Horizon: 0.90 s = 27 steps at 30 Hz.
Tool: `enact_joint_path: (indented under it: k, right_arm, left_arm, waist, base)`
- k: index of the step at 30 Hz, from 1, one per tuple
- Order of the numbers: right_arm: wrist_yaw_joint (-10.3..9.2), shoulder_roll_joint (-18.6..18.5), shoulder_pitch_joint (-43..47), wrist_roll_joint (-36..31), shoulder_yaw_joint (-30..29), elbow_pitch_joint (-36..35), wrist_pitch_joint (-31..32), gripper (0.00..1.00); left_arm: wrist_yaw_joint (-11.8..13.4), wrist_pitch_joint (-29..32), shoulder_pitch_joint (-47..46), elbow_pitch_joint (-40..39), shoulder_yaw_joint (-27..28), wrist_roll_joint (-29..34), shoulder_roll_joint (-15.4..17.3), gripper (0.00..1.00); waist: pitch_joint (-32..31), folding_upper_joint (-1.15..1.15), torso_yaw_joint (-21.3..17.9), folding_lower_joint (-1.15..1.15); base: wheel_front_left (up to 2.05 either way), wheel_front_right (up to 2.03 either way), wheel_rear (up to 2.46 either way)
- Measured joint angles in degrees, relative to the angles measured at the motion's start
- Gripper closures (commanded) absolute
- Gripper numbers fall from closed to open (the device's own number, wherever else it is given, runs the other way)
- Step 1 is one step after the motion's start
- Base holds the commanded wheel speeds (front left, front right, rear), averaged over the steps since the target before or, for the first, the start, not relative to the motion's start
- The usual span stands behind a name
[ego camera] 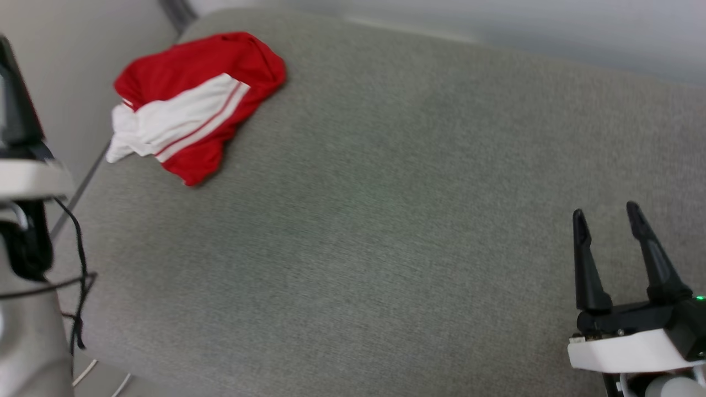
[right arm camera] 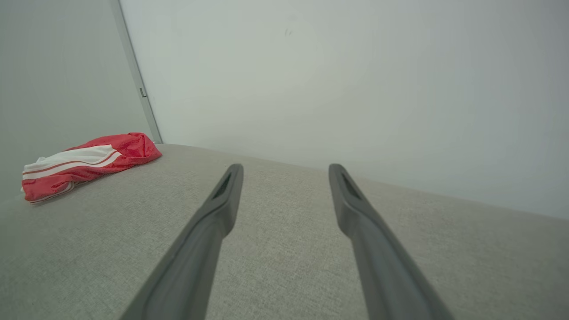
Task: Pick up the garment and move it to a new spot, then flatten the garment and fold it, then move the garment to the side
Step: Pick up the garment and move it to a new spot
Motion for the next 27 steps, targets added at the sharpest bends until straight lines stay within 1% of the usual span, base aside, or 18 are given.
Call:
enact_joint_path:
  k: [3, 5, 8, 11, 14, 17, 20, 22, 24, 27]
  right_arm:
    - [0.00, 0.00, -1.44, -0.79, -0.65, -0.99, 0.00, 0.00]
    - [0.00, 0.00, -2.15, -1.32, -0.67, -1.43, 0.00, 0.00]
    - [0.00, 0.00, -3.29, -1.85, -0.82, -2.32, 0.00, 0.00]
    - [0.00, 0.01, -4.08, -2.70, -0.92, -3.25, 0.00, 0.00]
    - [0.00, 0.01, -4.91, -3.24, -0.99, -4.50, 0.00, 0.00]
    - [0.00, -0.01, -5.33, -3.65, -0.91, -5.35, 0.00, 0.00]
    - [0.00, -0.22, -6.02, -4.07, -0.88, -6.32, 0.00, 0.00]
    - [0.00, -0.40, -6.10, -4.08, -0.79, -6.65, 0.00, 0.00]
    - [0.00, -0.66, -6.44, -4.16, -0.69, -6.82, 0.00, 0.00]
    - [0.00, -0.76, -7.26, -4.23, -0.73, -7.02, 0.00, 0.00]
  left_arm:
    - [-0.18, 0.00, -5.78, 2.34, -0.13, -1.23, 2.41, 0.00]
    - [-0.34, 0.00, -9.09, 4.57, -0.55, -1.54, 5.19, 0.00]
    - [-0.34, 0.00, -13.71, 7.93, -2.30, -3.74, 9.04, 0.00]
    - [-0.34, 0.69, -17.15, 12.63, -6.17, -6.44, 13.26, 0.00]
    - [-0.34, 4.25, -20.41, 16.83, -10.55, -10.51, 17.82, 0.00]
    - [-0.34, 12.05, -22.91, 20.03, -16.94, -15.70, 22.25, 0.00]
    - [-0.34, 20.47, -24.22, 21.15, -22.81, -23.54, 25.61, 0.00]
    - [-0.34, 24.34, -25.49, 20.97, -25.54, -28.07, 28.14, 0.00]
    - [-0.35, 29.62, -25.99, 21.31, -27.86, -33.11, 30.69, 0.00]
    - [-0.34, 38.73, -25.93, 22.14, -30.38, -41.25, 32.72, 0.00]
  waist:
    - [3.35, 0.00, -1.50, 0.00]
    - [5.45, 0.00, -2.47, 0.01]
    - [8.30, 0.00, -3.92, 0.00]
    - [10.79, 0.00, -5.31, 0.00]
    - [12.96, 0.00, -6.61, 0.01]
    - [14.88, 0.00, -7.88, 0.01]
    - [16.62, 0.00, -8.94, 0.01]
    - [17.69, 0.00, -9.53, 0.01]
    - [18.75, 0.00, -10.14, 0.00]
    - [20.25, 0.00, -11.19, 0.00]
  base:
    - [0.00, 0.00, 0.00]
    - [0.00, 0.00, 0.00]
    - [0.00, 0.00, 0.00]
    - [0.00, 0.00, 0.00]
    - [0.00, 0.00, 0.00]
    - [0.00, 0.00, 0.00]
    - [0.00, 0.00, 0.00]
    - [0.00, 0.00, 0.00]
    - [0.00, 0.00, 0.00]
    - [0.00, 0.00, 0.00]
